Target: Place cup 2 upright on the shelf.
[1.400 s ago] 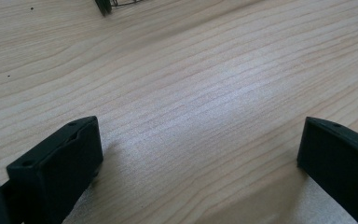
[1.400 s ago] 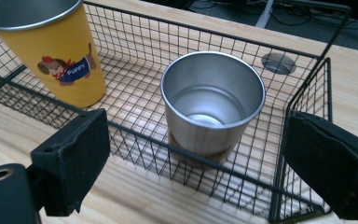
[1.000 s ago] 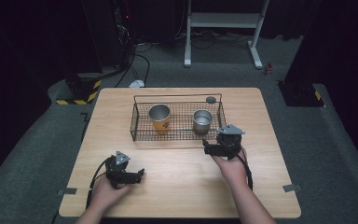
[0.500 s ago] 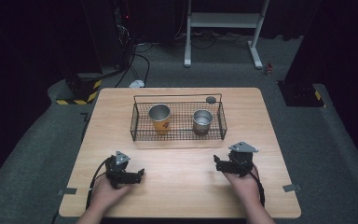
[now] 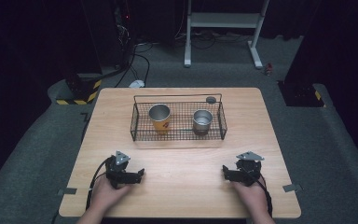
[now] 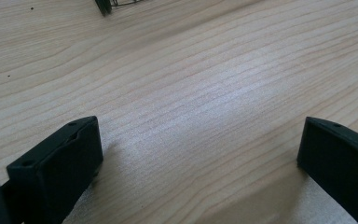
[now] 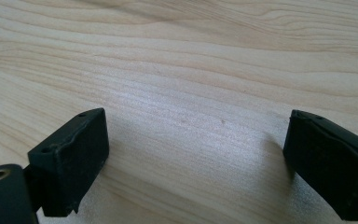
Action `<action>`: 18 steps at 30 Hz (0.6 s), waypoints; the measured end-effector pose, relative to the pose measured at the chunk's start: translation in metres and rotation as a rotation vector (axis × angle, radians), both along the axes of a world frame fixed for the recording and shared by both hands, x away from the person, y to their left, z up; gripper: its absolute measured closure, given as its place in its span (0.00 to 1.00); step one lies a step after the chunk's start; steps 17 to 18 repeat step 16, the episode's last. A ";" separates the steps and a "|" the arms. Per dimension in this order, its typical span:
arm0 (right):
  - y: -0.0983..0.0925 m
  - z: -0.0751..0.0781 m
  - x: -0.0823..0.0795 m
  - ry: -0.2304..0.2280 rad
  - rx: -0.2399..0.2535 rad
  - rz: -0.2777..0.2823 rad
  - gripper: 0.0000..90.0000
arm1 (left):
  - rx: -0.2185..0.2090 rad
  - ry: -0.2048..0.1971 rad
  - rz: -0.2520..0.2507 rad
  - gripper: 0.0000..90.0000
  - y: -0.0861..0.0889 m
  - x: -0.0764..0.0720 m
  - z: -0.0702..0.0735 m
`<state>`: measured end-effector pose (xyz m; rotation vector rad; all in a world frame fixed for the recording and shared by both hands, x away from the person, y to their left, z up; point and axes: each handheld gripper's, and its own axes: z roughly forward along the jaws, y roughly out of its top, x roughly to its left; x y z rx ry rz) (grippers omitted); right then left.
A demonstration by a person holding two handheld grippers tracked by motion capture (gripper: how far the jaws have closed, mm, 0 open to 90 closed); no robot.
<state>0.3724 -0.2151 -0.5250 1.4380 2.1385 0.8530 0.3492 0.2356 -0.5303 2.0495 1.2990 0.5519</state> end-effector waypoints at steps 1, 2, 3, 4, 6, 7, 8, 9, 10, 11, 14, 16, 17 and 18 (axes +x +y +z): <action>0.001 0.000 0.000 -0.002 0.002 -0.014 0.08 | -0.003 0.001 0.001 0.00 0.000 0.000 0.000; 0.002 0.000 0.000 -0.004 0.003 -0.032 0.08 | 0.000 0.000 0.002 0.00 0.000 0.000 0.000; 0.004 0.000 0.001 -0.005 0.002 -0.058 0.08 | 0.000 0.000 0.003 0.00 0.000 0.000 0.000; 0.005 0.000 0.001 -0.008 0.000 -0.080 0.08 | -0.006 0.003 0.006 0.00 0.000 0.000 0.000; 0.007 0.000 0.001 -0.007 -0.004 -0.102 0.08 | -0.005 0.003 0.006 0.00 0.000 0.000 0.000; 0.008 0.000 0.001 -0.008 -0.004 -0.100 0.08 | -0.005 0.003 0.007 0.00 0.000 0.000 0.000; 0.008 0.000 0.001 -0.009 -0.004 -0.100 0.08 | -0.005 0.002 0.006 0.00 0.000 0.000 0.000; 0.008 0.000 0.001 -0.009 -0.005 -0.100 0.08 | -0.002 -0.001 0.007 0.00 0.000 0.000 0.000; 0.009 0.000 0.000 -0.009 -0.005 -0.105 0.08 | 0.001 0.000 0.004 0.01 0.000 0.000 0.000; 0.011 0.000 0.000 -0.012 -0.008 -0.101 0.08 | 0.001 0.000 0.004 0.01 0.000 0.000 0.000; 0.011 0.000 0.001 -0.011 -0.006 -0.087 0.08 | 0.001 0.000 0.004 0.01 0.000 0.000 0.000; 0.011 0.000 0.001 -0.008 -0.003 -0.087 0.09 | 0.001 0.000 0.004 0.01 0.000 0.000 0.000; 0.011 0.000 0.001 -0.008 -0.003 -0.087 0.09 | 0.001 0.000 0.004 0.01 0.000 0.000 0.000; 0.011 0.000 0.001 -0.008 -0.003 -0.087 0.09 | 0.001 0.000 0.004 0.01 0.000 0.000 0.000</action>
